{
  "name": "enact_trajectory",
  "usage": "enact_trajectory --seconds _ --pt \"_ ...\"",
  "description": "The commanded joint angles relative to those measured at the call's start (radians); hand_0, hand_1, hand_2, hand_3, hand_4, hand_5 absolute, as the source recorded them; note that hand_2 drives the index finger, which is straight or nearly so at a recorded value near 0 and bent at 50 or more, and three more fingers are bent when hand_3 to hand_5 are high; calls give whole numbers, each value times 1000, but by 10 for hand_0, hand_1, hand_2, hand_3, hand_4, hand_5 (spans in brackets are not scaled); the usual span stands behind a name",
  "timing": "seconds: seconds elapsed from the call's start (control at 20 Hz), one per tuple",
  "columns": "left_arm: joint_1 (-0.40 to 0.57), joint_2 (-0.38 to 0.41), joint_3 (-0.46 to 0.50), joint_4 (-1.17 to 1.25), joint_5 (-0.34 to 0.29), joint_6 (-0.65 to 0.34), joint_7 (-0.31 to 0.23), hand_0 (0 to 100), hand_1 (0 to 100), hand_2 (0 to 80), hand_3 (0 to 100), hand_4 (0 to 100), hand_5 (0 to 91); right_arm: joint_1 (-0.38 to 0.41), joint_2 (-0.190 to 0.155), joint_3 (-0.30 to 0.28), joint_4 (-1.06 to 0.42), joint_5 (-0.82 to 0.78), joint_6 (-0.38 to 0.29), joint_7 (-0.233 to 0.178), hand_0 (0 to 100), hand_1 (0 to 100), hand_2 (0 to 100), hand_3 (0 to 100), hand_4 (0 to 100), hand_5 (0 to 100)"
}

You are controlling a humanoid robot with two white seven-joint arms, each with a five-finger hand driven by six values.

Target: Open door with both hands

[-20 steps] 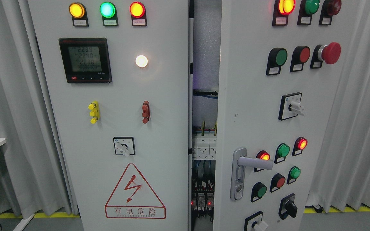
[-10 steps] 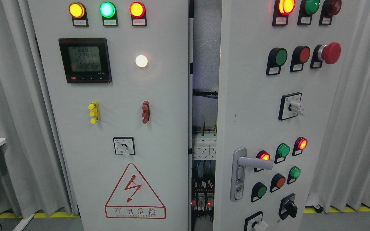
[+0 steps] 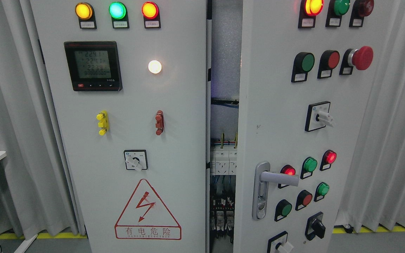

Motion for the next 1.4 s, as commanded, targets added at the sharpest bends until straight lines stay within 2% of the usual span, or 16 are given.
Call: enact_trajectory --seconds 0.0,0.15,0.25,0.4,0.5,0.7,0.85,1.0,1.15,1.35 --pt "-121 89 -62 -204 70 8 -4 288 0 28 28 34 0 0 -8 0 0 1 1 2 219 0 0 0 0 0" --pt "-199 92 -61 -204 180 16 -3 288 0 28 28 34 0 0 -8 0 0 1 1 1 219 0 0 0 0 0" --pt "-241 84 -61 -204 214 60 -1 288 0 28 28 34 0 0 -8 -1 0 1 1 1 219 0 0 0 0 0" --pt "-290 55 -25 -204 297 155 25 288 0 28 28 33 0 0 -8 0 0 -1 1 2 219 0 0 0 0 0" --pt "-314 -3 30 -204 335 250 32 288 0 28 28 33 0 0 -8 -1 0 1 1 1 219 0 0 0 0 0" --pt "-353 -104 111 -202 338 416 32 288 0 28 28 33 0 0 -8 -1 0 1 1 1 219 0 0 0 0 0" --pt "-408 -114 120 -201 347 437 32 288 0 28 28 33 0 0 -8 0 0 1 1 1 219 0 0 0 0 0" --pt "-494 -114 122 -194 426 441 34 288 0 28 28 34 0 0 -8 -1 0 1 1 1 219 0 0 0 0 0" --pt "-566 -130 154 -162 440 499 34 288 0 28 28 34 0 0 -8 -1 0 1 1 2 219 0 0 0 0 0" --pt "-633 -264 238 -102 440 682 36 288 0 28 28 34 0 0 -8 0 0 1 1 3 219 0 0 0 0 0"
